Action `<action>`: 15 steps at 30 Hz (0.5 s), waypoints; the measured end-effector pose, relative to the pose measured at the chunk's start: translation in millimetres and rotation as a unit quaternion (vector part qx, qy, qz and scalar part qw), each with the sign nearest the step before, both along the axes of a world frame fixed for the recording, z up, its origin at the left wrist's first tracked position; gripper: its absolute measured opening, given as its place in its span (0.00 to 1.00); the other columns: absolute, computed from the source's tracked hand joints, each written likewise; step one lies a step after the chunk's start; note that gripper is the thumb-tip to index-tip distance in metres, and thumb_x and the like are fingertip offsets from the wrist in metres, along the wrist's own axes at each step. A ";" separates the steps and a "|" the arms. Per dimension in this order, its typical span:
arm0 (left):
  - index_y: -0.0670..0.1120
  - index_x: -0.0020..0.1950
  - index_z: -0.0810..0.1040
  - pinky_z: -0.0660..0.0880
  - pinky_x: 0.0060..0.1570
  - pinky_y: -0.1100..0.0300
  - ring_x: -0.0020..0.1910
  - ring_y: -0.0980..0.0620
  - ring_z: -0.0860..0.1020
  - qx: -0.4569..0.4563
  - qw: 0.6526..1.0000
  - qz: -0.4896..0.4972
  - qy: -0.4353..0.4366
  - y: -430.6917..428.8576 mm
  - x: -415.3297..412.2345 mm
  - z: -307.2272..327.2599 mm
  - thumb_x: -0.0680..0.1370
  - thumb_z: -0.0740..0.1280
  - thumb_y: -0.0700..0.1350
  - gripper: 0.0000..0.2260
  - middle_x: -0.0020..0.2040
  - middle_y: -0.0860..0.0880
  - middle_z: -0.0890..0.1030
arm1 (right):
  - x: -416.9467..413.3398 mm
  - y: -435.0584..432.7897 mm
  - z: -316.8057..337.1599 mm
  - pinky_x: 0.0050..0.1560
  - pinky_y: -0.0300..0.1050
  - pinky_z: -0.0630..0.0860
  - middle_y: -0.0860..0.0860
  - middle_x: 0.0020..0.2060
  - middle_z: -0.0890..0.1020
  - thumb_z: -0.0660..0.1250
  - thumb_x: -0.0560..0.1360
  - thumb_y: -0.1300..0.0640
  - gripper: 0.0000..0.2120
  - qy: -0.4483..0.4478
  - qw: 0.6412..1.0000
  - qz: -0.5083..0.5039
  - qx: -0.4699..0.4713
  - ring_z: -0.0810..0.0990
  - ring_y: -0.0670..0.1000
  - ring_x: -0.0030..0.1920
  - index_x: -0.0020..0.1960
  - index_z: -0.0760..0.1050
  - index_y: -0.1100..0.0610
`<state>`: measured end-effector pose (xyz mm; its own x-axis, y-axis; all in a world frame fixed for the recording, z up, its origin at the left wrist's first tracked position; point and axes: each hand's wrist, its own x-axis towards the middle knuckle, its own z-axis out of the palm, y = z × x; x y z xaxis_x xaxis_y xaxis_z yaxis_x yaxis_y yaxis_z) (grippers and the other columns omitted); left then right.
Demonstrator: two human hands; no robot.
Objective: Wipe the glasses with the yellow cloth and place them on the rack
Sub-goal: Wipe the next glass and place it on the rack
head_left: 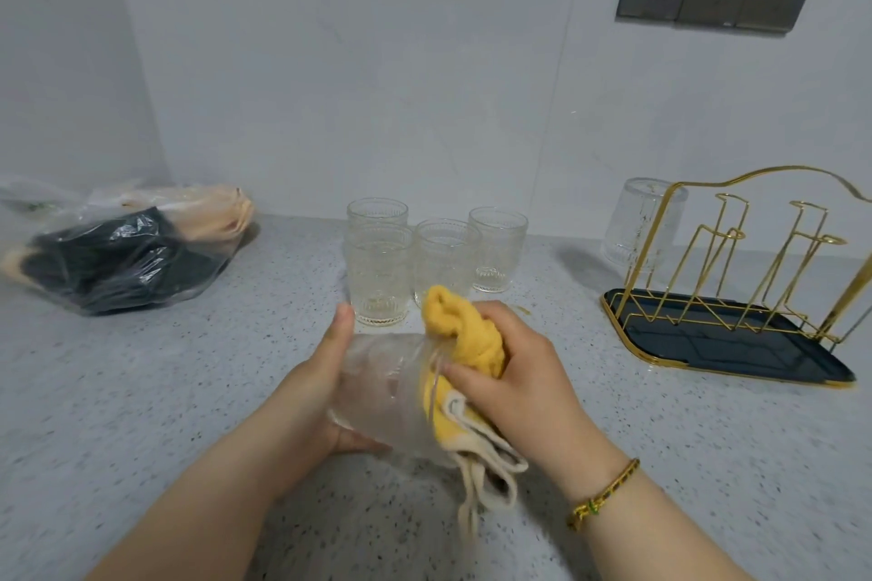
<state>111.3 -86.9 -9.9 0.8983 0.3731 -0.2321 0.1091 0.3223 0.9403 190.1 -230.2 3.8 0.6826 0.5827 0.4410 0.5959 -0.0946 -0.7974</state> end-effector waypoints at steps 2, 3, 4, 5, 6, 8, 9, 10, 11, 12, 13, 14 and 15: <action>0.45 0.53 0.78 0.77 0.51 0.40 0.50 0.39 0.81 0.002 1.000 -0.011 0.013 1.0 -1.9 -1.7 0.64 0.59 0.65 0.29 0.51 0.40 0.83 | -2.5 -0.1 -2.1 0.38 0.28 0.70 0.40 0.35 0.76 0.73 0.67 0.57 0.16 -0.082 0.996 0.014 -0.024 0.76 0.39 0.40 0.45 0.68 0.42; 0.44 0.52 0.79 0.76 0.51 0.39 0.49 0.39 0.82 0.006 1.000 -0.009 0.008 1.6 -1.9 -2.0 0.68 0.60 0.63 0.26 0.49 0.40 0.84 | -3.3 0.1 -2.3 0.38 0.28 0.70 0.39 0.35 0.76 0.73 0.67 0.57 0.17 -0.076 0.997 0.013 -0.015 0.76 0.38 0.39 0.44 0.68 0.42; 0.43 0.51 0.80 0.77 0.50 0.40 0.47 0.40 0.82 0.010 1.000 -0.001 -0.004 1.8 -2.6 -1.4 0.72 0.60 0.60 0.23 0.47 0.41 0.85 | -3.3 1.1 -2.4 0.36 0.27 0.70 0.40 0.34 0.76 0.73 0.67 0.58 0.16 -0.045 0.999 0.005 0.002 0.76 0.36 0.37 0.43 0.69 0.42; 0.42 0.51 0.80 0.78 0.48 0.42 0.45 0.41 0.83 0.012 1.000 0.012 -0.022 1.3 -2.0 -0.5 0.75 0.60 0.56 0.20 0.44 0.42 0.85 | -2.6 2.7 -2.6 0.35 0.26 0.69 0.41 0.33 0.76 0.72 0.67 0.59 0.14 0.012 1.000 -0.005 0.022 0.76 0.34 0.34 0.42 0.70 0.43; 0.42 0.50 0.80 0.79 0.45 0.46 0.43 0.43 0.83 0.008 0.998 0.026 -0.050 0.3 -2.3 0.0 0.76 0.59 0.53 0.17 0.43 0.43 0.85 | -1.4 3.8 -2.3 0.33 0.25 0.69 0.42 0.32 0.77 0.71 0.68 0.59 0.11 0.080 0.996 -0.013 0.034 0.75 0.34 0.31 0.41 0.71 0.46; 0.44 0.48 0.79 0.80 0.38 0.53 0.39 0.49 0.84 -0.008 0.993 0.038 -0.109 -1.3 -1.8 0.8 0.73 0.61 0.50 0.14 0.40 0.46 0.86 | 3.3 3.7 -2.5 0.33 0.29 0.71 0.43 0.30 0.78 0.70 0.70 0.57 0.05 0.213 0.976 -0.007 0.047 0.75 0.36 0.29 0.39 0.74 0.52; 0.44 0.48 0.79 0.80 0.37 0.55 0.39 0.50 0.84 -0.015 0.991 0.042 -0.124 -1.4 -2.0 0.5 0.70 0.62 0.50 0.14 0.40 0.47 0.86 | 5.4 2.9 -3.1 0.33 0.31 0.71 0.43 0.28 0.78 0.69 0.70 0.56 0.05 0.254 0.966 0.000 0.048 0.75 0.38 0.29 0.38 0.74 0.53; 0.45 0.49 0.79 0.81 0.36 0.56 0.39 0.51 0.84 -0.024 0.990 0.043 -0.131 -1.9 -1.9 0.4 0.69 0.62 0.50 0.15 0.41 0.47 0.86 | 6.4 2.1 -2.8 0.31 0.31 0.71 0.42 0.26 0.77 0.69 0.70 0.57 0.05 0.265 0.963 0.002 0.049 0.74 0.39 0.27 0.37 0.73 0.54; 0.45 0.51 0.79 0.81 0.36 0.57 0.41 0.50 0.84 -0.035 0.990 0.044 -0.132 -1.9 -0.9 0.1 0.70 0.61 0.50 0.15 0.43 0.46 0.85 | 6.1 2.0 -1.5 0.30 0.30 0.70 0.42 0.26 0.77 0.69 0.70 0.57 0.06 0.252 0.966 -0.003 0.054 0.74 0.37 0.26 0.37 0.73 0.53; 0.44 0.54 0.78 0.81 0.37 0.57 0.43 0.49 0.83 -0.048 0.990 0.046 -0.127 -1.9 0.2 0.7 0.72 0.59 0.51 0.16 0.47 0.44 0.85 | 4.5 2.2 0.1 0.29 0.28 0.70 0.43 0.28 0.77 0.69 0.70 0.58 0.06 0.221 0.973 -0.011 0.064 0.74 0.36 0.25 0.37 0.73 0.52; 0.43 0.56 0.77 0.81 0.39 0.55 0.46 0.47 0.83 -0.060 0.990 0.043 -0.118 -1.7 0.5 2.0 0.72 0.58 0.53 0.19 0.50 0.42 0.84 | 2.0 2.5 1.5 0.31 0.27 0.70 0.43 0.30 0.78 0.70 0.69 0.60 0.07 0.180 0.981 -0.014 0.075 0.75 0.35 0.27 0.38 0.73 0.51; 0.43 0.56 0.77 0.81 0.40 0.53 0.48 0.45 0.82 -0.065 0.992 0.035 -0.106 -1.0 -0.3 3.2 0.71 0.58 0.56 0.23 0.51 0.41 0.83 | -0.7 2.7 2.2 0.33 0.27 0.71 0.43 0.32 0.78 0.71 0.68 0.60 0.09 0.132 0.988 -0.013 0.081 0.76 0.35 0.31 0.40 0.73 0.48; 0.43 0.55 0.78 0.81 0.40 0.50 0.47 0.44 0.82 -0.052 0.994 0.025 -0.089 0.3 -1.2 4.1 0.70 0.57 0.59 0.24 0.49 0.41 0.84 | -3.0 2.7 2.0 0.36 0.27 0.71 0.43 0.34 0.79 0.72 0.67 0.60 0.12 0.081 0.994 -0.010 0.078 0.76 0.35 0.34 0.42 0.73 0.45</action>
